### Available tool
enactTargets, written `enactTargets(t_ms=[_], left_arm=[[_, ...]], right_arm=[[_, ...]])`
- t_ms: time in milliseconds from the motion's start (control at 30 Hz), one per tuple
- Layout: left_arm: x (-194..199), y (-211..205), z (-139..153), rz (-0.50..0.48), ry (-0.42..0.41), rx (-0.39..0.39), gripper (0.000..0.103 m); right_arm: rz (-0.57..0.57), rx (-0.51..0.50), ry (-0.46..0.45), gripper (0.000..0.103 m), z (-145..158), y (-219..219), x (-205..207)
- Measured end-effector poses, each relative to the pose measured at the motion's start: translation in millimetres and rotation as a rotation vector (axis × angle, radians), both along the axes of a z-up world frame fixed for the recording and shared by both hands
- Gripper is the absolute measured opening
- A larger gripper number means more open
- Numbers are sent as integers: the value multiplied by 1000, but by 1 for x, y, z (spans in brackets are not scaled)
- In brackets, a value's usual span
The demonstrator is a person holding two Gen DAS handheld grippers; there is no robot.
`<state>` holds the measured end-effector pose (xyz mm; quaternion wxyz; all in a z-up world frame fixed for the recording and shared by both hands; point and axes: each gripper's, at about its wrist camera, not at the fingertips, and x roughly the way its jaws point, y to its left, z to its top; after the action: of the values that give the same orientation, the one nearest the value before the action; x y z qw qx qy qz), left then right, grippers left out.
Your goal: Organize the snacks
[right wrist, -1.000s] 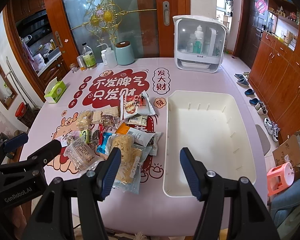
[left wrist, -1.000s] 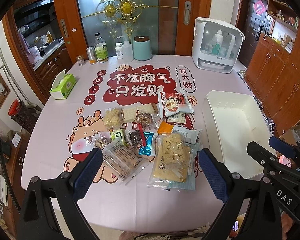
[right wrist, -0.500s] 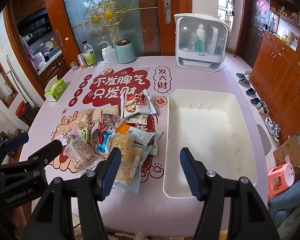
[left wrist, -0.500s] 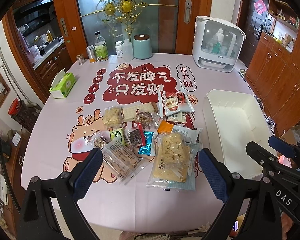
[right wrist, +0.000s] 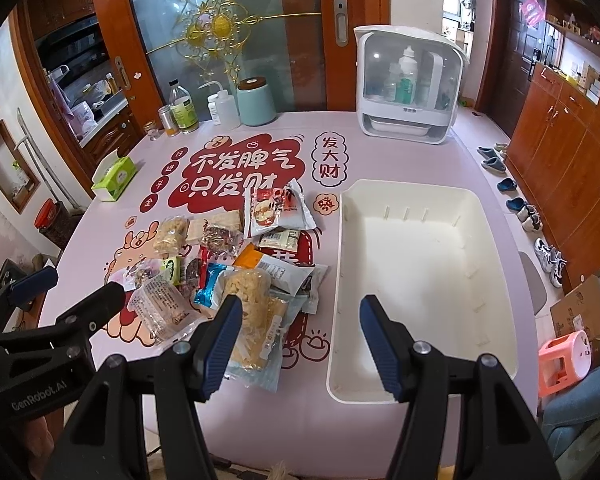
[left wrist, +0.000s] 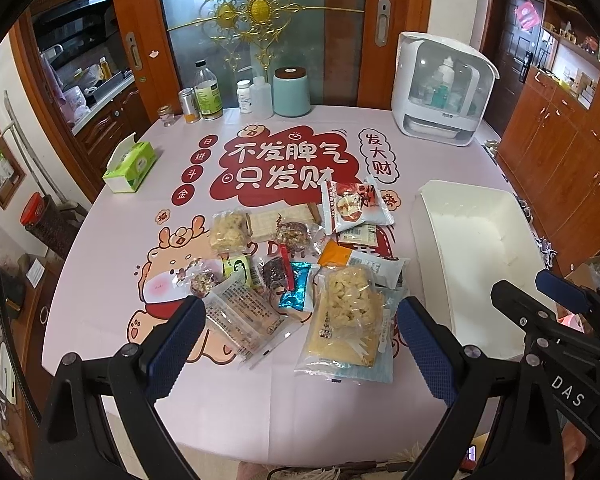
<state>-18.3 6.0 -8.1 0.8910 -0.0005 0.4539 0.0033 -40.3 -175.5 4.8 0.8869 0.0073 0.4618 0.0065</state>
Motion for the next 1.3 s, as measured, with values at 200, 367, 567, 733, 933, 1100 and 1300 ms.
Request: enactTargets(t_ms=[200,367,567,733,933,1100,1300], left_arm=[[4,8,-5,27,21,3,96],[11,20,-8,30,52,11,96],[24,44,-9,17,76,31,96],[39,71,-13,9,105,32,96],[66,102,-33,-22,156,35,96],[90,131,-73,-72,236,25,96],[110,150,-134,-158,334,43,96]], right_arm=[[17,9,22,62,-7,4,8],[29,13,46,62,-10,12,16],[10,31,78,62,-19,30,29],[-2,40,114,62,-28,54,42],[-41,41,167,62,-45,79,60],[-128,20,235,62,-84,82,70],[-169,-4,316,62,-130,81,69]])
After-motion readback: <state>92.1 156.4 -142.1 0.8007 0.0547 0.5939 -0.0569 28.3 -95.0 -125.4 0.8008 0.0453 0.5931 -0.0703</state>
